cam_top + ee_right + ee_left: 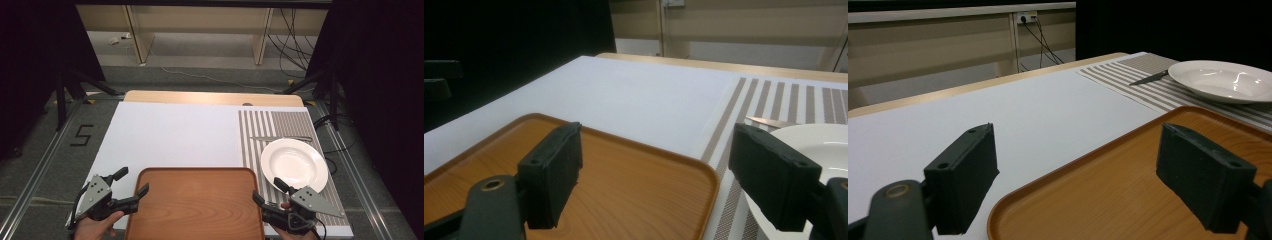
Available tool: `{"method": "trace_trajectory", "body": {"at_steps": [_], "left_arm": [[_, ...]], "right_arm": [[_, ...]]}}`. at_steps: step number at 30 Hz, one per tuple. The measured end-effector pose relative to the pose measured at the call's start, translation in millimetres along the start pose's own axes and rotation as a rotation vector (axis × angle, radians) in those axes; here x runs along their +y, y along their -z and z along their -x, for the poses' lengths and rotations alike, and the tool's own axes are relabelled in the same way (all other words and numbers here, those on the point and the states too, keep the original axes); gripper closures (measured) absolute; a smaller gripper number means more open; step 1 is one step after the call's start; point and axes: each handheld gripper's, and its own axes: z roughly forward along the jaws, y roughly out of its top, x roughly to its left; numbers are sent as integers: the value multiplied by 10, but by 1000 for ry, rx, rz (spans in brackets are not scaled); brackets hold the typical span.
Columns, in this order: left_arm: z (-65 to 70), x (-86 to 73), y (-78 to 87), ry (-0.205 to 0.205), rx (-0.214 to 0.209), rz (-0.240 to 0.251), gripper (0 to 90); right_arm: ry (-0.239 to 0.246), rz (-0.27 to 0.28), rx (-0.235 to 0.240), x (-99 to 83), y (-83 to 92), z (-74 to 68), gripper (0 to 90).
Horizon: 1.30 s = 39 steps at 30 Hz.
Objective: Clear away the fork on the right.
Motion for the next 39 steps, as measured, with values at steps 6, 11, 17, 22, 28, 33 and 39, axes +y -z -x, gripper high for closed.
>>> {"method": "trace_trajectory", "body": {"at_steps": [6, 11, 17, 22, 28, 33, 39], "left_arm": [[-4, 4, 8, -1, 2, 1, 164], [-4, 5, 13, -2, 1, 0, 164], [-4, 7, 13, -2, 2, 1, 164], [0, 6, 11, -2, -2, 5, 164], [-4, 3, 8, 1, -4, 9, 164], [-4, 4, 14, -2, 2, -1, 164], [-6, 4, 16, -1, 3, 3, 164]], "right_arm": [[26, -30, -17, 36, 47, 46, 225], [70, -83, -57, 74, 123, 159, 226], [55, -135, -109, 71, 216, 336, 228], [38, -188, -134, 40, 267, 451, 229], [17, -257, -170, -20, 295, 581, 229], [-6, -318, -185, -77, 335, 712, 230], [-17, -372, -192, -118, 368, 779, 234]]}}
